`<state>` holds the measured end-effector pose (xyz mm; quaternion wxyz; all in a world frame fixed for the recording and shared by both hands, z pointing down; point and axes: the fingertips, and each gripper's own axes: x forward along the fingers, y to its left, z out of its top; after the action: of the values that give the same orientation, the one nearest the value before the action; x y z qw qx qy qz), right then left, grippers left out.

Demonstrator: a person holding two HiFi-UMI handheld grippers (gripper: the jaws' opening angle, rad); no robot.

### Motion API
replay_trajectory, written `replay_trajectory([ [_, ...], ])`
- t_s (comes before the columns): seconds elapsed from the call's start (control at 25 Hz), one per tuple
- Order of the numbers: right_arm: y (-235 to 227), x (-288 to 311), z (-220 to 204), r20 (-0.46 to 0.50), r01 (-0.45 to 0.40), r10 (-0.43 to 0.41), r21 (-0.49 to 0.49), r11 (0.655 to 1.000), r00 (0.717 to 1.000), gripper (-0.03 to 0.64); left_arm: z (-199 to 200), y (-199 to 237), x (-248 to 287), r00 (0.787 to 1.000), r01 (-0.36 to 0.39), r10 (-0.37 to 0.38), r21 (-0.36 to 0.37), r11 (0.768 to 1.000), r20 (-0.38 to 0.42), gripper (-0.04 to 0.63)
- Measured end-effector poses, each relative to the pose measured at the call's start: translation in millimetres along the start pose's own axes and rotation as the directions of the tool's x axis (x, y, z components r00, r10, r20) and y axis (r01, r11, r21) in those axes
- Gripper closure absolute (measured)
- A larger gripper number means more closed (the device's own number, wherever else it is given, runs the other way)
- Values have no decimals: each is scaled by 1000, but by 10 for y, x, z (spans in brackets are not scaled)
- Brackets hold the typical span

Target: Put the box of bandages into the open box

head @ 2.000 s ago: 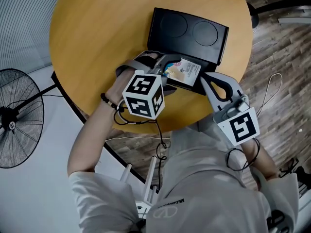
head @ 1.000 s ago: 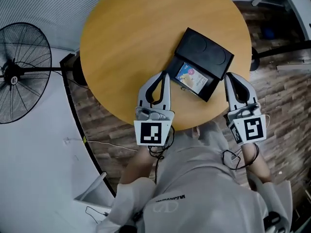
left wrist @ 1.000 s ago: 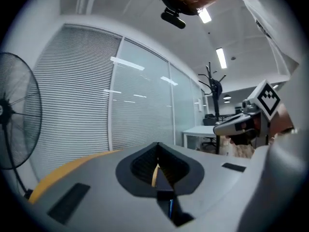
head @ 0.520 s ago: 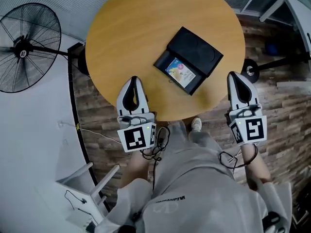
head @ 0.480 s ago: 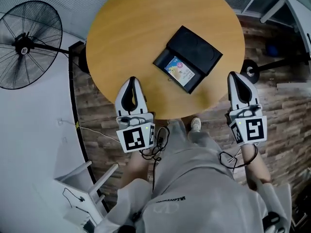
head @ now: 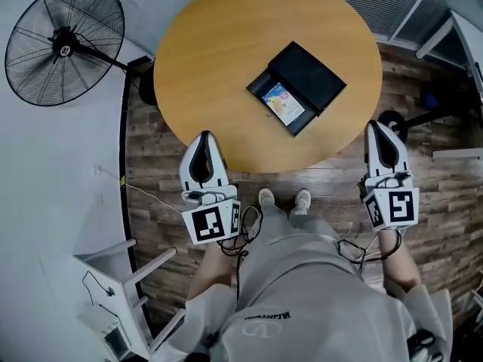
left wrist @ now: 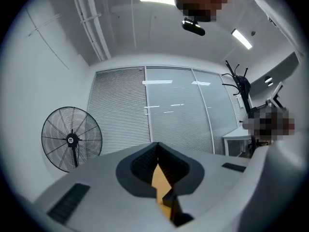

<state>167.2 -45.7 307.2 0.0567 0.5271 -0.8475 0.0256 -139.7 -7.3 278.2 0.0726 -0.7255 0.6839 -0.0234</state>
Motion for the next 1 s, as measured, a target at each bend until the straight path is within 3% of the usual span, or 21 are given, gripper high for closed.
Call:
replay_trajectory([
  [0.4,228,-343,344,55,76,-74,-43,996,996,601,161,250,-361,999,32,-32,-11,999,35,588],
  [1.0,417,-785,546,67,115,-108,-96,989,992,601,180,348,-667,995,89,-84,-84,993,57,588],
])
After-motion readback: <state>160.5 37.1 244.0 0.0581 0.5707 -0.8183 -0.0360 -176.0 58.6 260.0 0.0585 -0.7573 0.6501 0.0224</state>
